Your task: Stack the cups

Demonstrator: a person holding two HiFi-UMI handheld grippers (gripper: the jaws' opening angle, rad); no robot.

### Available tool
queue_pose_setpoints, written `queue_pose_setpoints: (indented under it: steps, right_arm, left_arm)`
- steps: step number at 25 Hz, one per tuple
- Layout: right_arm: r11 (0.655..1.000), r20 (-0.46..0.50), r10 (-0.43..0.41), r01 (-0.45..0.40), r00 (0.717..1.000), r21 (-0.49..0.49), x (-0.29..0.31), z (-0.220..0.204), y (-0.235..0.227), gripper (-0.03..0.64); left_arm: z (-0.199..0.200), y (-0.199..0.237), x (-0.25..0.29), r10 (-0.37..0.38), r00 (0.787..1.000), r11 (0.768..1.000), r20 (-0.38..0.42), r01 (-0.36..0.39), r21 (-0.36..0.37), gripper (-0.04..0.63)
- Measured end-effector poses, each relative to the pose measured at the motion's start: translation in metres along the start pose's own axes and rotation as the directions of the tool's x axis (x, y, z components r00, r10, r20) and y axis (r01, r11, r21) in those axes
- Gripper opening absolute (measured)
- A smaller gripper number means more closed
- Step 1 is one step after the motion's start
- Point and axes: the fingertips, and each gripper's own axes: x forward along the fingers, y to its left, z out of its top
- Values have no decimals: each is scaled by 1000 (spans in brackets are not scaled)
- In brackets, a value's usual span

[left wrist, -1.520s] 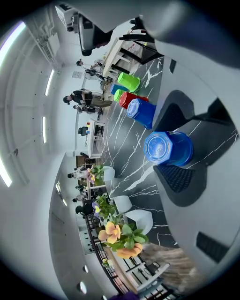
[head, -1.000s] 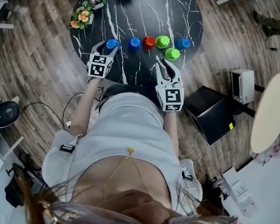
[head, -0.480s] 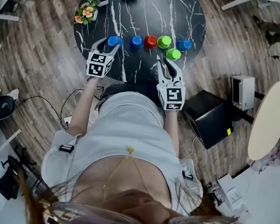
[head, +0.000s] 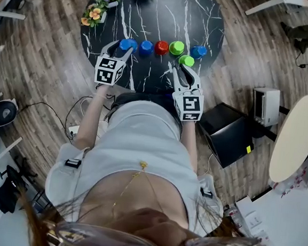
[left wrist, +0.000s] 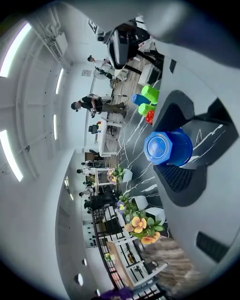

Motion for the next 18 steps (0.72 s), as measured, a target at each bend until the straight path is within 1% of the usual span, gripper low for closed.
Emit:
queue_pose_setpoints:
  steps: [11, 18]
  right_arm:
    - [999, 7, 42, -42, 999, -14, -6, 5, -29, 80]
    - [997, 3, 71, -71, 997, -34, -8, 7, -42, 80]
  left_arm:
    - [25, -34, 13, -6, 1000, 1000, -4, 6, 13, 238]
    - [32, -52, 28, -18, 1000, 1000, -20, 19, 14, 238]
